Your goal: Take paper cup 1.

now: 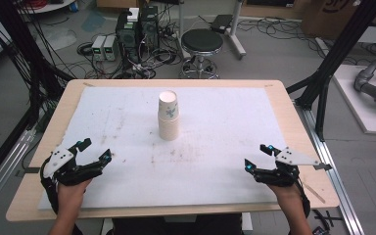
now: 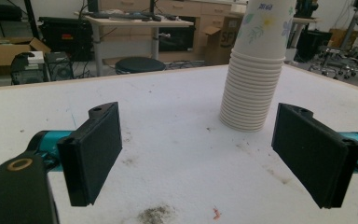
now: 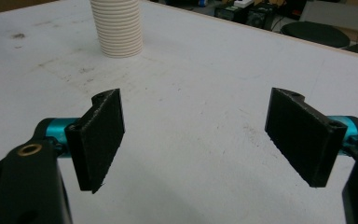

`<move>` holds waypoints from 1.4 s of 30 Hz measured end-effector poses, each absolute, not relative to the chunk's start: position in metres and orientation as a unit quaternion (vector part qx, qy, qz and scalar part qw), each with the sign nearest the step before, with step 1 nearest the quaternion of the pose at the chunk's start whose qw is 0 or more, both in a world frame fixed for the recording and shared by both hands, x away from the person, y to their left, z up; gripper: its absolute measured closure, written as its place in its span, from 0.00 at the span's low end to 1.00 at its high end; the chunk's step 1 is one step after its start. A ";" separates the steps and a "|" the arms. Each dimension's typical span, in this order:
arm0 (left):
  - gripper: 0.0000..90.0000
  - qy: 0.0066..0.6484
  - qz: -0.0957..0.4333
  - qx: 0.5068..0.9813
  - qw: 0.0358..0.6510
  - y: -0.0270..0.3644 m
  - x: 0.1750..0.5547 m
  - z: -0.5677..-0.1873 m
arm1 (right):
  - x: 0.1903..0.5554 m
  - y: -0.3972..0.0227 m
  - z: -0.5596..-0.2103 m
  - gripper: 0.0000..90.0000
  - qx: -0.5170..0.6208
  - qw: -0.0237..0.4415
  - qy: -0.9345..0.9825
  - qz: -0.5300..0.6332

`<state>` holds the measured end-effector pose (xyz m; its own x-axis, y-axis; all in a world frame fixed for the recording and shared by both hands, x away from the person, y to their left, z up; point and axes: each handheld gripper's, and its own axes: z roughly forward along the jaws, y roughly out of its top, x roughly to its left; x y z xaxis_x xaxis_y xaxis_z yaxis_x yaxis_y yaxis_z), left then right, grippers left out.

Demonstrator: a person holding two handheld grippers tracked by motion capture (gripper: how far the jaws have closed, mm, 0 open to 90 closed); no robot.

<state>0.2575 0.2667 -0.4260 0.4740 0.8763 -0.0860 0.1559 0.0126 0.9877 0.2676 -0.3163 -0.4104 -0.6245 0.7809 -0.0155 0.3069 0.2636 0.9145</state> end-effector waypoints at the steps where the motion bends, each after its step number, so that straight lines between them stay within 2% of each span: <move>1: 0.18 0.411 0.309 0.629 0.584 0.266 0.257 -0.426 | 0.268 -0.317 -0.410 0.23 0.358 0.245 0.757 0.489; 26: 0.18 0.411 0.314 0.627 0.582 0.267 0.257 -0.423 | 0.271 -0.311 -0.415 0.23 0.354 0.228 0.765 0.488; 33: 0.18 0.405 0.282 0.632 0.597 0.264 0.260 -0.419 | 0.272 -0.307 -0.413 0.23 0.349 0.225 0.766 0.490; 42: 0.18 0.390 0.269 0.641 0.603 0.258 0.267 -0.405 | 0.274 -0.307 -0.414 0.23 0.351 0.225 0.766 0.489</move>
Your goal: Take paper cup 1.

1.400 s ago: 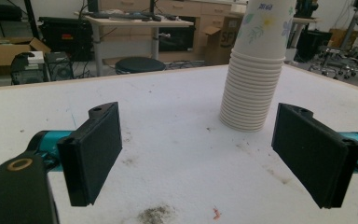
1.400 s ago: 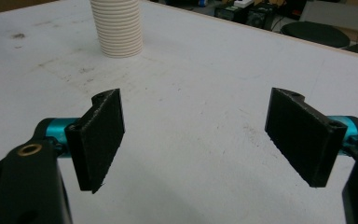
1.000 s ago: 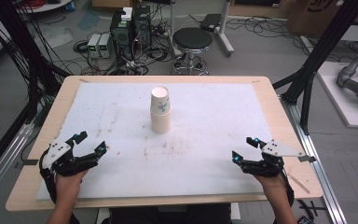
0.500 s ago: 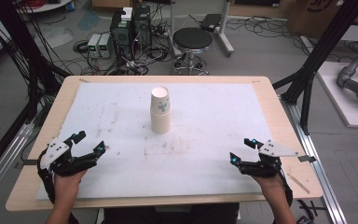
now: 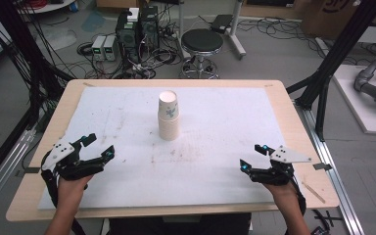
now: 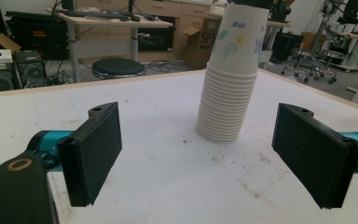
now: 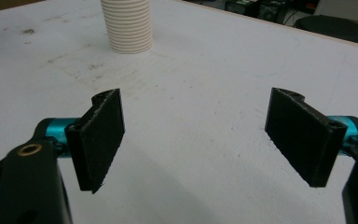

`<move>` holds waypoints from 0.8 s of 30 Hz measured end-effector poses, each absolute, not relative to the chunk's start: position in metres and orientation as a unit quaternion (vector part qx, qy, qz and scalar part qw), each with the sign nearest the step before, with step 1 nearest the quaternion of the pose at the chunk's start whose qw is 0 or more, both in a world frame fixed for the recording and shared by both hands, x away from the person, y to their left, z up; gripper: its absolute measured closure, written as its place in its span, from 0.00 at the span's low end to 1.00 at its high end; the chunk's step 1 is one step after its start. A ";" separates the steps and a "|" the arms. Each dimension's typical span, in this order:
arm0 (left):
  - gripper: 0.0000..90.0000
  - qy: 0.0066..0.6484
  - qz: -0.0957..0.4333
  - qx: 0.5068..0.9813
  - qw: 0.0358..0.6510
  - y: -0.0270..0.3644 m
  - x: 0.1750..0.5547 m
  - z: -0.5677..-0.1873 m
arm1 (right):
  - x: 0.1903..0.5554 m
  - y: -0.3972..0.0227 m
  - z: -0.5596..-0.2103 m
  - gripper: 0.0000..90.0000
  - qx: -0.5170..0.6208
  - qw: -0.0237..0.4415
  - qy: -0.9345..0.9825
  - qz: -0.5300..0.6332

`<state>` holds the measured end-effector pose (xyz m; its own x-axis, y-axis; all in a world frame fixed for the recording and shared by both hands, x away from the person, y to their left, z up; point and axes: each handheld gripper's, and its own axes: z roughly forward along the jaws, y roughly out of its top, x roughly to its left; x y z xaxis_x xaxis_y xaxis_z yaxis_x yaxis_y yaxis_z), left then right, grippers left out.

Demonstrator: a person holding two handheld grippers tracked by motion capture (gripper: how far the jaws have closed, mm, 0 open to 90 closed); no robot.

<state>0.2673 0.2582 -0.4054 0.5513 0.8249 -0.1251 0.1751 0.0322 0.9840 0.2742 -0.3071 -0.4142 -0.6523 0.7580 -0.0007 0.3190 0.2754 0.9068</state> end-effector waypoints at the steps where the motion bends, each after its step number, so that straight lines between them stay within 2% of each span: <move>1: 0.18 0.387 0.268 0.644 0.603 0.257 0.269 -0.404 | 0.274 -0.309 -0.414 0.23 0.352 0.226 0.766 0.488; 24: 0.18 0.322 0.234 0.685 0.610 0.202 0.318 -0.354 | 0.268 -0.314 -0.412 0.23 0.360 0.227 0.763 0.487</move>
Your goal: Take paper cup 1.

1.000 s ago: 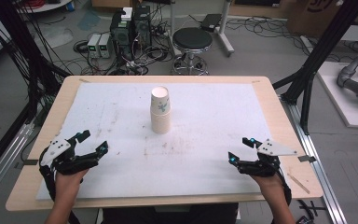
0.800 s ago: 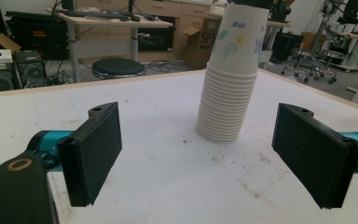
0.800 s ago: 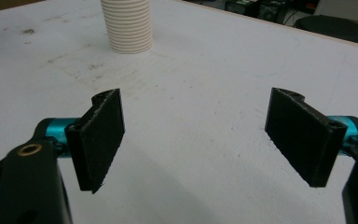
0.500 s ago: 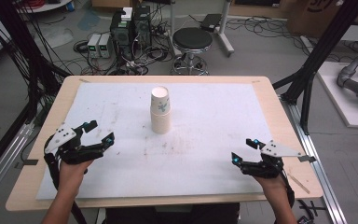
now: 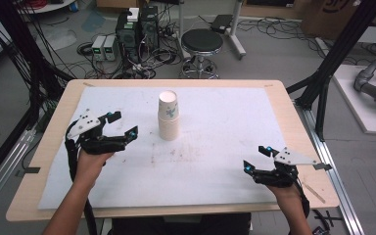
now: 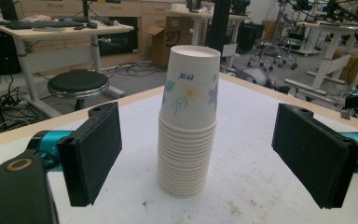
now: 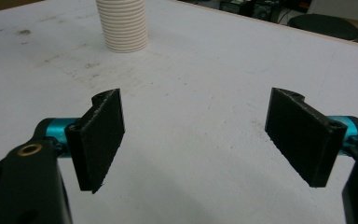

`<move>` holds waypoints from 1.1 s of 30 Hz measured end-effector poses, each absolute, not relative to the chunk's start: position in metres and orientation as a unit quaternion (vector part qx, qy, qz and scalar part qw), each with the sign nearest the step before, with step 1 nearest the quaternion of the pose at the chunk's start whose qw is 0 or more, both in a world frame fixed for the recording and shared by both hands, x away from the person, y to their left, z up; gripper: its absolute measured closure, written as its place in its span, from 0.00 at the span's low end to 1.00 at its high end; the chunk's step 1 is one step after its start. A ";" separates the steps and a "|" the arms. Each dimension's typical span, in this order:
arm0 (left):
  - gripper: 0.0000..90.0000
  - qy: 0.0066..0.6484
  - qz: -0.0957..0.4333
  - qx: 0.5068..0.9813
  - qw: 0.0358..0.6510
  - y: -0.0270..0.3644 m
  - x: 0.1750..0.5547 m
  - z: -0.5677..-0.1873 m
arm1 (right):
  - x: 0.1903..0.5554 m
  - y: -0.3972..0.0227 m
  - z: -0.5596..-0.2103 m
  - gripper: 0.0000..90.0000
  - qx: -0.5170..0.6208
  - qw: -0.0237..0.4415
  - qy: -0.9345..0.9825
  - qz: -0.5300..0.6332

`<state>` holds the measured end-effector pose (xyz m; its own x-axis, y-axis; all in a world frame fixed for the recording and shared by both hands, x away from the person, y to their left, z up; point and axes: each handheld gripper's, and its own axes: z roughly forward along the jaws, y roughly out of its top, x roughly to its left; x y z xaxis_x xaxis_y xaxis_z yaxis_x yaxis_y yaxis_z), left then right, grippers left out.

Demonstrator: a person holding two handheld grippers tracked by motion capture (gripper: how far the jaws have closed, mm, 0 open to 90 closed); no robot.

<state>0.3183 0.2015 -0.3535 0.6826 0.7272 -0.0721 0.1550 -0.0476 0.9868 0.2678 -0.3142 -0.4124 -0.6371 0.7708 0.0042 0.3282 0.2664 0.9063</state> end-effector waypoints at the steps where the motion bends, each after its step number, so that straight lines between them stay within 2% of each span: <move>1: 0.18 0.321 0.233 0.688 0.608 0.199 0.322 -0.352 | 0.268 -0.314 -0.412 0.23 0.359 0.227 0.763 0.487; 23: 0.18 0.312 0.222 0.719 0.580 0.139 0.388 -0.325 | 0.268 -0.315 -0.409 0.23 0.358 0.225 0.757 0.498; 33: 0.18 0.320 0.216 0.732 0.562 0.116 0.410 -0.331 | 0.268 -0.317 -0.409 0.23 0.357 0.225 0.756 0.500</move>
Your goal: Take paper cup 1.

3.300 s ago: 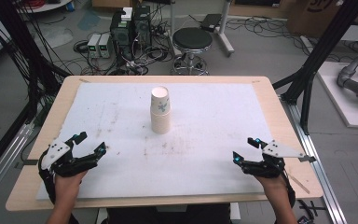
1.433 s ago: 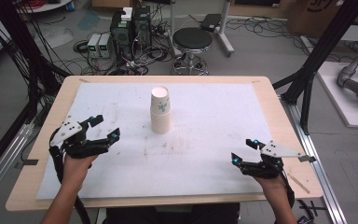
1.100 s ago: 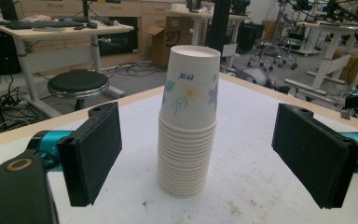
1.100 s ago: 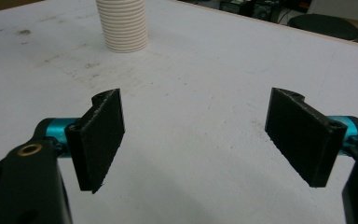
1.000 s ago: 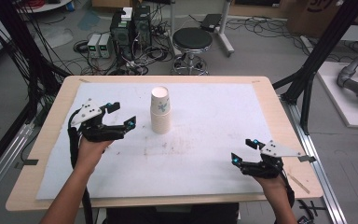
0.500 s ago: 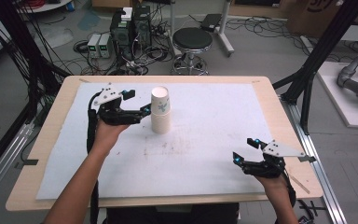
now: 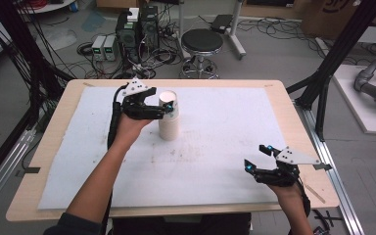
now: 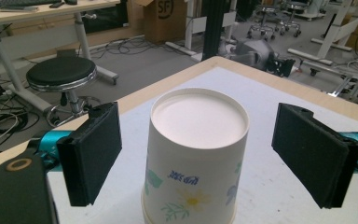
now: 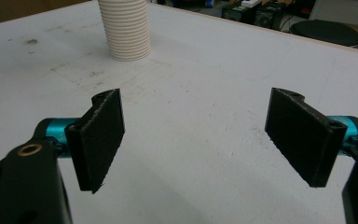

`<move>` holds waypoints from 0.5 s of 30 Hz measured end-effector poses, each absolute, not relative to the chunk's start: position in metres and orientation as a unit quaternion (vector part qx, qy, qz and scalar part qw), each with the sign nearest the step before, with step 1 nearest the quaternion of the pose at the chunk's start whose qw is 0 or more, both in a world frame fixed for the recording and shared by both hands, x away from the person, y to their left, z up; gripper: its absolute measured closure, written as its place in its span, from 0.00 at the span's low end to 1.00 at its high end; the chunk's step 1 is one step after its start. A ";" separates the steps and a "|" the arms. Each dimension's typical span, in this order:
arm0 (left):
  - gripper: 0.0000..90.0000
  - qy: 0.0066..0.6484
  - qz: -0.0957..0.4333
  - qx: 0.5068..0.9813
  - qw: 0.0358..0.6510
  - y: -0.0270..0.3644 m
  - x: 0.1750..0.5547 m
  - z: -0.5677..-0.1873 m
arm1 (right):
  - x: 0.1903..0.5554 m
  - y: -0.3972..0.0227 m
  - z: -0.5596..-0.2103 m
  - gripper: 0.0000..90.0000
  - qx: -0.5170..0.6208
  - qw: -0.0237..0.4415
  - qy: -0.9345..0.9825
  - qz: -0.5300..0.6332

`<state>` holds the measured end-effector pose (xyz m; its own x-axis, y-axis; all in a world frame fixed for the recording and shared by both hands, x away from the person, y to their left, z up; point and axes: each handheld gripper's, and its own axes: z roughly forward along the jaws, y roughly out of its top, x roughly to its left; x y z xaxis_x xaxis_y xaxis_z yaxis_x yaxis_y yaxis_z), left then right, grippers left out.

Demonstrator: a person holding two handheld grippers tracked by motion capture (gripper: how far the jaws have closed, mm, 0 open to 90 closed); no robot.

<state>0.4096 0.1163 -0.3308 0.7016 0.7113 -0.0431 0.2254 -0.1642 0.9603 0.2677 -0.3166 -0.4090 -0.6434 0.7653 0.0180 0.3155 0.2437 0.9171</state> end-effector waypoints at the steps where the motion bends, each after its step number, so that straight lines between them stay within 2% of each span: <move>1: 0.18 0.321 0.215 0.731 0.562 0.115 0.411 -0.332 | 0.268 -0.317 -0.409 0.23 0.358 0.224 0.756 0.501; 15: 0.18 0.331 0.208 0.738 0.550 0.104 0.425 -0.344 | 0.267 -0.317 -0.410 0.23 0.357 0.222 0.756 0.501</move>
